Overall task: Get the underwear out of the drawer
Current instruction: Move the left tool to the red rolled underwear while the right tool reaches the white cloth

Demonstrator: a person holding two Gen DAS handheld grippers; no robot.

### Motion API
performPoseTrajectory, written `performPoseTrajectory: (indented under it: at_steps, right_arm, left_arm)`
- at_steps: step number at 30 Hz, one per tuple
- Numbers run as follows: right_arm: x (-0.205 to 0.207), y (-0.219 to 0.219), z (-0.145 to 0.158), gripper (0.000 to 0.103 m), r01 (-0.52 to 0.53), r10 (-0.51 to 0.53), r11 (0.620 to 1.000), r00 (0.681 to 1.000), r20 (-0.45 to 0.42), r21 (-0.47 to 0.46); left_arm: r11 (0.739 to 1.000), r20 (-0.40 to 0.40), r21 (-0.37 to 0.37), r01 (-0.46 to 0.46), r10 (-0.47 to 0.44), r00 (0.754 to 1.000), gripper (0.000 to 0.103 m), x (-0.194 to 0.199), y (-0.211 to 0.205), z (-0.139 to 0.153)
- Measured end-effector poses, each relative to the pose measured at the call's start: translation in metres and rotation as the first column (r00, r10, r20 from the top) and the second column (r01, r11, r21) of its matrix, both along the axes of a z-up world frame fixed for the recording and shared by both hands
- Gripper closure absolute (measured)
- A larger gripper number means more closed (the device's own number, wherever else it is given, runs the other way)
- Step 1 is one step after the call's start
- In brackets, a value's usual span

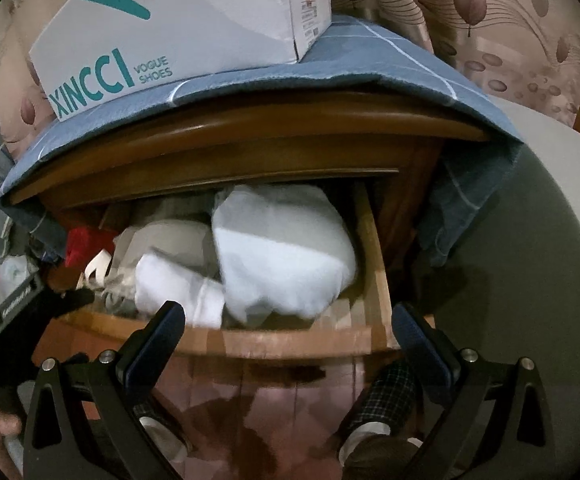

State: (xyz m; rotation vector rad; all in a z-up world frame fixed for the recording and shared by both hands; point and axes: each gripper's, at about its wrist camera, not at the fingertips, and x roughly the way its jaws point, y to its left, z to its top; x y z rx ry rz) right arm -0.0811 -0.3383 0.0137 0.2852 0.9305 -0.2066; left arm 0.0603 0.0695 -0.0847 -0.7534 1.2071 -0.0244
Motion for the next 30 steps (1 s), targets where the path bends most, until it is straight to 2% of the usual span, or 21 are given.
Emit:
performPoseTrajectory:
  at_steps: [4, 10, 14, 21, 26, 30]
  right_arm:
    - [0.001, -0.002, 0.003, 0.000, 0.004, -0.004, 1.000, 1.000, 0.007, 0.006]
    - [0.003, -0.001, 0.006, 0.000, -0.001, 0.001, 1.000, 1.000, 0.015, 0.016]
    - [0.004, -0.001, 0.006, 0.000, -0.007, 0.006, 1.000, 1.000, 0.019, 0.023]
    - [0.003, -0.007, 0.007, 0.000, 0.003, -0.004, 1.000, 1.000, 0.030, 0.030]
    - [0.002, -0.020, 0.007, 0.000, 0.024, -0.026, 0.998, 0.999, 0.035, 0.066]
    - [0.000, -0.031, 0.005, 0.000, 0.029, -0.033, 0.995, 0.999, 0.037, 0.095]
  left_arm:
    - [0.999, -0.029, 0.024, 0.035, -0.034, 0.999, 0.000, -0.010, 0.002, 0.016]
    - [0.989, -0.030, 0.106, 0.104, -0.102, 0.994, 0.000, -0.018, -0.004, 0.017]
    - [0.988, -0.065, 0.087, 0.127, -0.122, 0.990, 0.000, -0.022, 0.001, 0.010]
    - [0.981, -0.094, 0.106, 0.164, -0.154, 0.984, 0.000, -0.030, 0.005, 0.006]
    - [0.977, -0.111, 0.106, 0.184, -0.173, 0.979, 0.000, -0.036, 0.008, 0.007]
    - [0.970, -0.112, 0.134, 0.204, -0.190, 0.975, 0.000, -0.034, 0.008, 0.008]
